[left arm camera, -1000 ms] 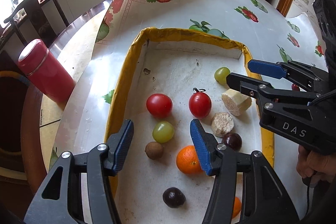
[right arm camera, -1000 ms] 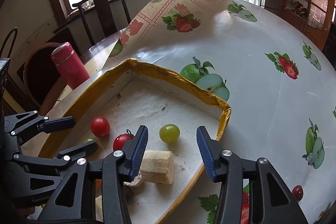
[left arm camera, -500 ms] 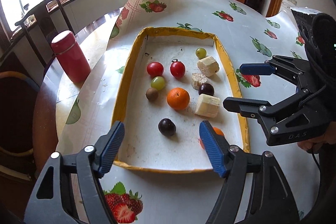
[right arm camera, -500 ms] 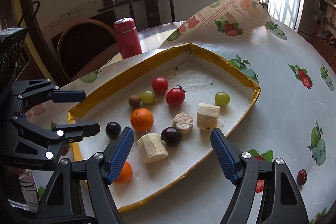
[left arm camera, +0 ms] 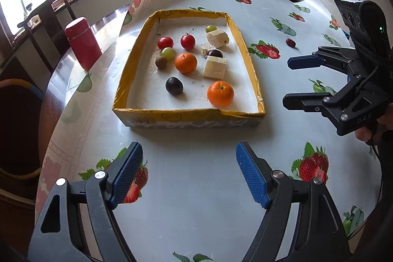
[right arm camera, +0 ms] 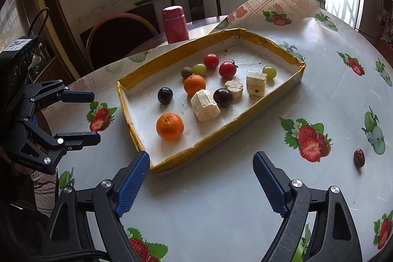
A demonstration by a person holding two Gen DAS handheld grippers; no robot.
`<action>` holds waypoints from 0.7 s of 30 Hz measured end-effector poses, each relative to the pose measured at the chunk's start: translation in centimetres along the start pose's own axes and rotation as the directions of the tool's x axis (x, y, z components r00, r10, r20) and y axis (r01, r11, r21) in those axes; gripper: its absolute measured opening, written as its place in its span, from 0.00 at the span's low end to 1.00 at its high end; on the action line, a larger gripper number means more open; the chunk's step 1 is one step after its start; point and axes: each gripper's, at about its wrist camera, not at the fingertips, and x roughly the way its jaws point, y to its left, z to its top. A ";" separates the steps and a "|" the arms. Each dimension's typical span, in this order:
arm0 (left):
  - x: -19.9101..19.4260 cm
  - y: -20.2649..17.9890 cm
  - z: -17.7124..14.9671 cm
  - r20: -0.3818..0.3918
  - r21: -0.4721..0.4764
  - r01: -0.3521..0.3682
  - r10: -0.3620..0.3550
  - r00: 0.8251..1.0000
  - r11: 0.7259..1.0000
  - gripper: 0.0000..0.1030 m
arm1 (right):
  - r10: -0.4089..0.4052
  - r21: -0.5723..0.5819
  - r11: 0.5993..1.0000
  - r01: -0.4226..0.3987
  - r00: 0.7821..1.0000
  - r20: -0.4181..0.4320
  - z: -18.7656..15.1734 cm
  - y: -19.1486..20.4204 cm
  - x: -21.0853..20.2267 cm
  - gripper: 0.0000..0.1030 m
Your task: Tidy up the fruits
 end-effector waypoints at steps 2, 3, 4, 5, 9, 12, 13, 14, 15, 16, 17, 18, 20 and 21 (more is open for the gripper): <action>-0.2 -0.7 -0.6 0.005 0.021 -0.020 0.020 1.000 1.000 0.76 | 0.008 -0.024 1.000 -0.008 1.000 -0.006 -0.9 0.7 -0.4 0.88; -0.4 -1.0 -0.9 0.010 0.030 -0.033 0.033 0.999 0.999 0.76 | 0.013 -0.037 0.999 -0.013 1.000 -0.010 -1.3 1.0 -0.6 0.88; -0.6 -1.3 -1.3 0.014 0.037 -0.043 0.043 0.999 0.998 0.76 | 0.017 -0.052 0.999 -0.018 1.000 -0.013 -1.6 1.4 -0.7 0.88; -0.7 -1.5 -1.6 0.015 0.044 -0.048 0.047 0.999 0.998 0.76 | 0.017 -0.068 0.998 -0.018 1.000 -0.016 -1.9 1.8 -0.7 0.88; -1.1 -2.2 -2.4 0.015 0.058 -0.045 0.045 0.999 0.997 0.76 | -0.033 -0.140 0.990 0.030 0.999 -0.015 -3.0 3.5 -0.8 0.89; -1.4 -2.3 -2.8 0.014 0.056 -0.047 0.047 0.999 0.997 0.76 | -0.072 -0.189 0.980 0.069 0.997 -0.012 -3.5 4.6 -0.7 0.89; -1.4 -2.2 -3.0 0.012 0.051 -0.048 0.047 0.999 0.998 0.76 | -0.071 -0.197 0.978 0.067 0.997 -0.015 -3.6 4.9 -0.6 0.89; -1.4 -2.1 -3.1 0.010 0.047 -0.049 0.048 0.999 0.998 0.76 | -0.067 -0.201 0.978 0.062 0.998 -0.019 -3.6 5.0 -0.4 0.89; -1.5 -2.0 -3.2 0.010 0.042 -0.051 0.051 0.999 0.998 0.76 | -0.062 -0.203 0.978 0.056 0.998 -0.022 -3.7 5.2 -0.4 0.89; -1.5 -1.9 -3.2 0.010 0.040 -0.055 0.054 0.998 0.998 0.76 | -0.059 -0.205 0.977 0.053 0.998 -0.024 -3.7 5.3 -0.3 0.89; -1.5 -1.8 -3.3 0.012 0.039 -0.058 0.058 0.998 0.998 0.76 | -0.059 -0.207 0.977 0.053 0.998 -0.024 -3.7 5.3 -0.2 0.89; -1.5 -1.8 -3.4 0.015 0.040 -0.063 0.062 0.998 0.997 0.76 | -0.058 -0.206 0.977 0.052 0.998 -0.022 -3.7 5.4 -0.2 0.89; -1.6 -1.8 -3.6 0.024 0.047 -0.080 0.079 0.997 0.996 0.76 | -0.046 -0.203 0.978 0.041 0.999 -0.018 -3.8 5.4 -0.3 0.89; -1.7 -1.8 -3.7 0.027 0.050 -0.086 0.085 0.996 0.995 0.76 | -0.040 -0.200 0.979 0.036 0.999 -0.018 -3.8 5.4 -0.3 0.89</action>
